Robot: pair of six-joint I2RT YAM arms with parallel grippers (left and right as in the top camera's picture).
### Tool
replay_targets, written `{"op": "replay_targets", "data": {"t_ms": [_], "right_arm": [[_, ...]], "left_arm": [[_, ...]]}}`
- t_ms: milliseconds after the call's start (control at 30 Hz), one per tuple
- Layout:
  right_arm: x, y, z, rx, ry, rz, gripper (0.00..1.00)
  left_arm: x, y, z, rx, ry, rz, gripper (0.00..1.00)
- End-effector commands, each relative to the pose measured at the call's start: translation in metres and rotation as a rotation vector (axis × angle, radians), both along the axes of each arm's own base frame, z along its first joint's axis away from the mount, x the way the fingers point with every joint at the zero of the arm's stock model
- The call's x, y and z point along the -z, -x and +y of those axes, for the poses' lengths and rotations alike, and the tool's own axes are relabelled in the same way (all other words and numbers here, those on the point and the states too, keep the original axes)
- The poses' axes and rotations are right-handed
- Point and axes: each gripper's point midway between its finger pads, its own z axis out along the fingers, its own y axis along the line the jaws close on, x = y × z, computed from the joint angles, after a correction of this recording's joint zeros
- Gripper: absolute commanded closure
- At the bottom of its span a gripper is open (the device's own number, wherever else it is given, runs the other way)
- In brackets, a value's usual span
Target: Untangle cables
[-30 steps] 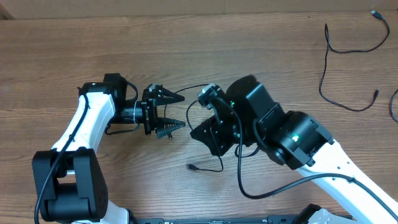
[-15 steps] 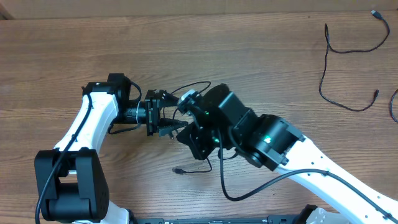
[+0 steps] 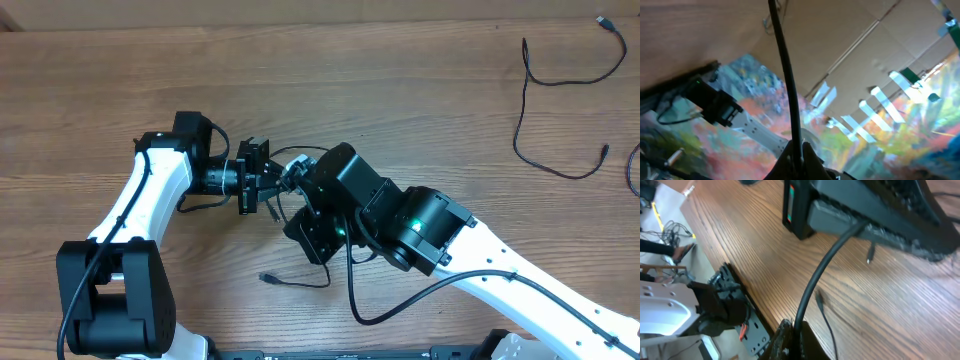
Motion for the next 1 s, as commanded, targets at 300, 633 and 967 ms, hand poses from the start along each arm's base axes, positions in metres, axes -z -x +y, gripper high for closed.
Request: {"op": "replay_targets", "data": {"t_ms": [300, 633, 967], "right_arm": [[-0.014, 0.013, -0.016, 0.0, 0.014, 0.01, 0.84], [-0.011, -0.024, -0.05, 0.29, 0.128, -0.083, 0.0], [-0.032, -0.1, -0.086, 0.95, -0.174, 0.215, 0.0]], "left_arm": [[0.04, -0.024, 0.007, -0.006, -0.222, -0.199, 0.96], [0.029, -0.046, 0.007, 0.036, -0.244, -0.675, 0.96], [-0.006, -0.002, 0.004, 0.177, -0.153, -1.157, 0.96]]}}
